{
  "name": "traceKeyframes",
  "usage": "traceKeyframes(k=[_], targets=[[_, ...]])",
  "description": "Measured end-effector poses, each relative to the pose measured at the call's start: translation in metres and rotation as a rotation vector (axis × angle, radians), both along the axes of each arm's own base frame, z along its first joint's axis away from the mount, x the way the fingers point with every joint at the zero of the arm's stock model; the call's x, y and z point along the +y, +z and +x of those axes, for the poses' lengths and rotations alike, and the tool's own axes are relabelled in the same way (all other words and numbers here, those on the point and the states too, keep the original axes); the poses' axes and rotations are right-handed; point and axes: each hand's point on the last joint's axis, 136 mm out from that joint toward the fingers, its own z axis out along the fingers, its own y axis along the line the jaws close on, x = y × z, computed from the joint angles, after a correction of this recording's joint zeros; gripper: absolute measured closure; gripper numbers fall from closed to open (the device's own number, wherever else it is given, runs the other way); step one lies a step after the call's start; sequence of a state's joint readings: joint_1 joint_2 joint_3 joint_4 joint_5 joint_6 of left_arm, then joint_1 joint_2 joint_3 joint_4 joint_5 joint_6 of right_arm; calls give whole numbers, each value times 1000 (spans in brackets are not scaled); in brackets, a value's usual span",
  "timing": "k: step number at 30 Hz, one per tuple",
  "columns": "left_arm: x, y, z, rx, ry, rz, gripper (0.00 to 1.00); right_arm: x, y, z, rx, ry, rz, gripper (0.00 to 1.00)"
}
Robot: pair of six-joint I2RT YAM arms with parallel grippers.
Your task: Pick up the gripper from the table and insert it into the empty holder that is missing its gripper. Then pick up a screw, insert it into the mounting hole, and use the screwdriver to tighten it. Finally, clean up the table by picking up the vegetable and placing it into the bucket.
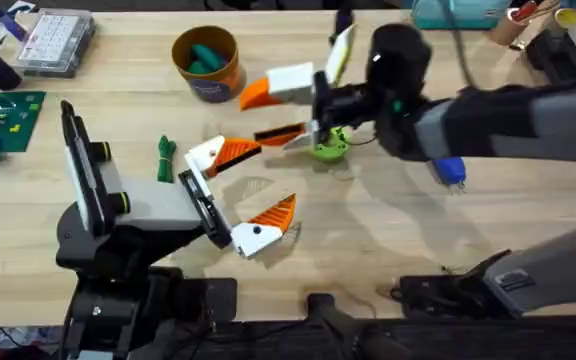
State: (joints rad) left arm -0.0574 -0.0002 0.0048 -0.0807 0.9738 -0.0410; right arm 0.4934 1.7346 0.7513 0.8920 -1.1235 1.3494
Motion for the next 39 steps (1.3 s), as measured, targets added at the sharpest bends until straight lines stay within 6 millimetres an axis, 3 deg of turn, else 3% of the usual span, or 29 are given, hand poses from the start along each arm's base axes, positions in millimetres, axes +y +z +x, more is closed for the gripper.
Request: traceKeyframes(k=[8, 15, 19, 32, 39], targets=[[0, 0, 0, -2, -3, 1, 8, -58, -6, 24, 13, -117, -145, 5], [0, 0, 0, -2, -3, 2, 8, -102, 23, 35, -84, -159, -279, 5], [0, 0, 0, -2, -3, 2, 8, -130, 30, 39, -154, -203, -423, 5], [0, 0, 0, -2, -3, 2, 8, -202, 52, 22, -400, -142, -1011, 5], [0, 0, 0, -2, -3, 2, 8, -210, 35, 7, -490, 3, -1283, 5]])
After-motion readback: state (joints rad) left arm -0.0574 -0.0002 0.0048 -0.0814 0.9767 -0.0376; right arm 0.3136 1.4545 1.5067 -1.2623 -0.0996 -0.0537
